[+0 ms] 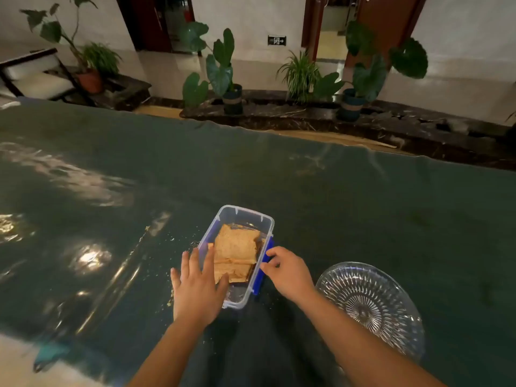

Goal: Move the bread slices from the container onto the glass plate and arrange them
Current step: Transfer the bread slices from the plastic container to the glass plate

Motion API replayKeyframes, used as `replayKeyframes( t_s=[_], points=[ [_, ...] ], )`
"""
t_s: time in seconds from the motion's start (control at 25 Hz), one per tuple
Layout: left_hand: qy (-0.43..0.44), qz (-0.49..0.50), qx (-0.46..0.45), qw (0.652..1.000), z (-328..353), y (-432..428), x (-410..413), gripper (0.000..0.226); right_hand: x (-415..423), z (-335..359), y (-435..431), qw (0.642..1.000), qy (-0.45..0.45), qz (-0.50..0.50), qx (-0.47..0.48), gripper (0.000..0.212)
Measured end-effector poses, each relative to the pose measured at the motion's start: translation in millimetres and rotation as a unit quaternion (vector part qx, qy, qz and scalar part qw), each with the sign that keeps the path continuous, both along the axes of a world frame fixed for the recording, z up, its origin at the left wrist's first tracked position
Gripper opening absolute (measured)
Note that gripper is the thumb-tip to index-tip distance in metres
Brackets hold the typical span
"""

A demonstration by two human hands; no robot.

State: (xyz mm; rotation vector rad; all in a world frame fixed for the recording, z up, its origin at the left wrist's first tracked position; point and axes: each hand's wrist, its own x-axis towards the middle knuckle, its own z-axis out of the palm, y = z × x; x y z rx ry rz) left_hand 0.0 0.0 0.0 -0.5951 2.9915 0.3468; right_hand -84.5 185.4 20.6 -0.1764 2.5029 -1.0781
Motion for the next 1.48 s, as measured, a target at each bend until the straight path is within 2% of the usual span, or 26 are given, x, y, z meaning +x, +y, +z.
replayKeyframes(
  t_s=[0.28, 0.44, 0.52, 0.72, 0.84, 0.92, 0.96, 1.08, 1.16, 1.32, 1.48],
  points=[
    [0.007, 0.114, 0.194, 0.974, -23.7, -28.4, -13.3, 0.075, 8.3, -33.5, -30.5, 0.995, -0.082, -0.044, 0.020, 0.050],
    [0.019, 0.140, 0.230, 0.963, -25.1, -18.9, -11.6, 0.074, 12.5, -38.8, -31.4, 0.990, -0.106, -0.081, -0.036, 0.035],
    [0.028, 0.131, 0.249, 0.959, -25.7, -7.6, -5.1, 0.072, 11.6, -38.3, -21.8, 0.992, -0.095, -0.073, -0.034, 0.031],
    [0.031, 0.098, 0.281, 0.954, -28.8, 19.5, 12.6, 0.076, 18.7, -33.3, 15.7, 0.992, -0.098, -0.076, -0.027, 0.033],
    [0.039, 0.082, 0.302, 0.949, -30.4, 33.8, 18.9, 0.070, 23.1, -32.9, 37.6, 0.992, -0.105, -0.060, -0.021, 0.036],
    [0.043, 0.087, 0.291, 0.952, -31.2, 35.9, 13.8, 0.067, 24.6, -31.0, 45.9, 0.994, -0.100, -0.035, -0.003, 0.040],
    [0.038, 0.091, 0.274, 0.957, -32.0, 35.2, 9.7, 0.066, 25.1, -30.6, 47.7, 0.997, -0.061, -0.019, 0.030, 0.042],
    [0.021, 0.088, 0.183, 0.979, -33.6, 36.4, -1.8, 0.069, 23.3, -26.4, 39.1, 0.975, 0.169, 0.039, 0.137, 0.040],
    [0.027, 0.082, 0.134, 0.987, -35.0, 40.7, -4.4, 0.071, 17.3, -20.2, 22.5, 0.954, 0.236, 0.112, 0.145, 0.032],
    [0.058, 0.051, 0.130, 0.989, -43.9, 40.7, -3.9, 0.074, -3.6, -24.9, -11.9, 0.922, 0.229, 0.240, 0.200, 0.036],
    [0.065, 0.029, 0.079, 0.994, -51.2, 39.8, 1.3, 0.081, -17.5, -40.8, -27.0, 0.882, 0.222, 0.308, 0.280, 0.056]
  ],
)
